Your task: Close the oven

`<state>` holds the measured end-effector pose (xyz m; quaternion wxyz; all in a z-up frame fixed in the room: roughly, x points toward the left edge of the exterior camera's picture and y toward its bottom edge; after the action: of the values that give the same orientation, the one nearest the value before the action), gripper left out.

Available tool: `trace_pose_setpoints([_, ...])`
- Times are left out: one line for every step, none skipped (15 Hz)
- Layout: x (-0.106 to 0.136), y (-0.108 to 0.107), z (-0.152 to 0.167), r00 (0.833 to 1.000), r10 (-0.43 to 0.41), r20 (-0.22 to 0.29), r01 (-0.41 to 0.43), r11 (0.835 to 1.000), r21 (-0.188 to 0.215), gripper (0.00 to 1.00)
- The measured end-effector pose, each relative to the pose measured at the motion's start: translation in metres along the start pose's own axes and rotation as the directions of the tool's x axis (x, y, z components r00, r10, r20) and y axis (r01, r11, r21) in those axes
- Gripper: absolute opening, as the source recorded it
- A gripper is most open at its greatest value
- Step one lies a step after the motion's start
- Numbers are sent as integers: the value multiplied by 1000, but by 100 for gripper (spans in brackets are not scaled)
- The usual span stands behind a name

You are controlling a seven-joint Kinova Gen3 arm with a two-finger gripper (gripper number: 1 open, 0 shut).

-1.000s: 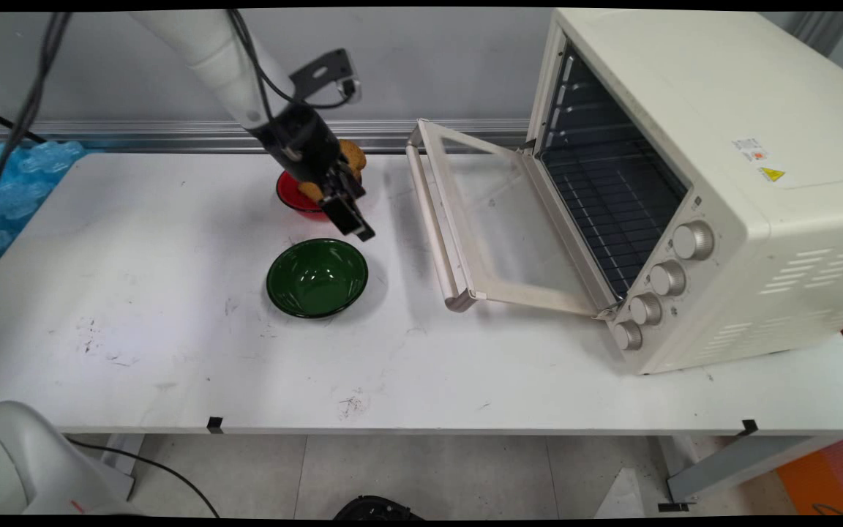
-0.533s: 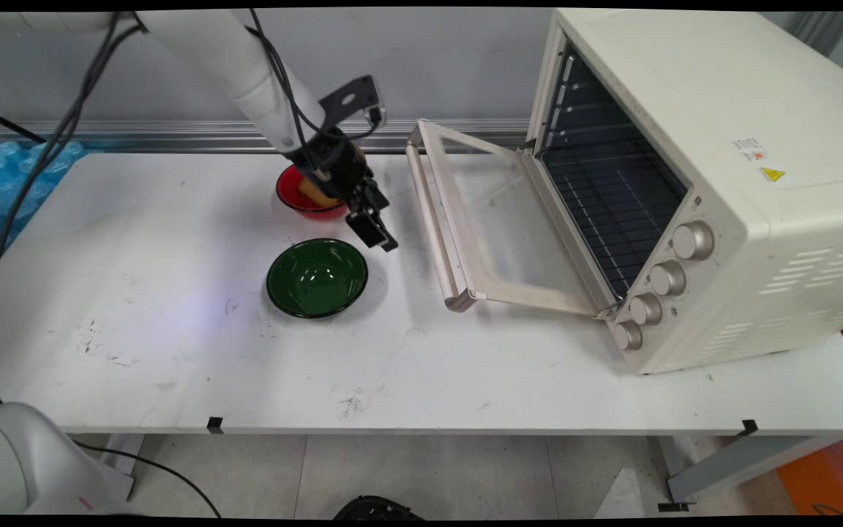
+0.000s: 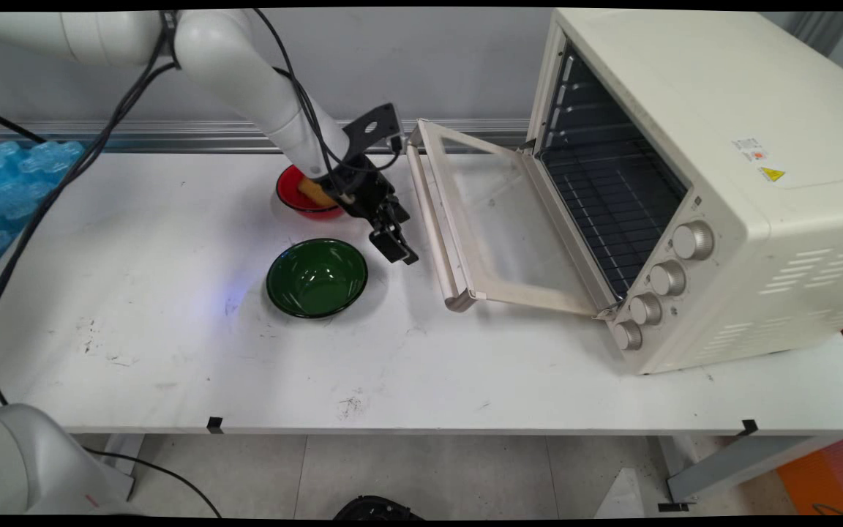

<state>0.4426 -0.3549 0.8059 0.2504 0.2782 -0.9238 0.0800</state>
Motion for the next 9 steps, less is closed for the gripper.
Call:
trace_pose_setpoints([0,0,3,1000,2,-3,-2,1000,1,100])
trace_pose_setpoints([-1,0,7,1000,6,-8,-6,1000,2,100])
trace_pose_setpoints([-1,0,11,1000,9,-12,-8,1000,3,0])
trace_pose_setpoints([-1,0,13,1000,10,-15,-10,1000,4,0])
trace_pose_setpoints([-2,0,16,1000,12,-20,-12,1000,5,0])
trace_pose_setpoints([-2,0,20,1000,14,-24,-14,1000,7,0])
trace_pose_setpoints([-3,0,23,999,16,-28,-15,1000,8,0])
trace_pose_setpoints([-3,1,26,999,16,-32,-16,1000,8,0])
trace_pose_setpoints([-3,1,29,999,15,-36,-15,1000,9,0])
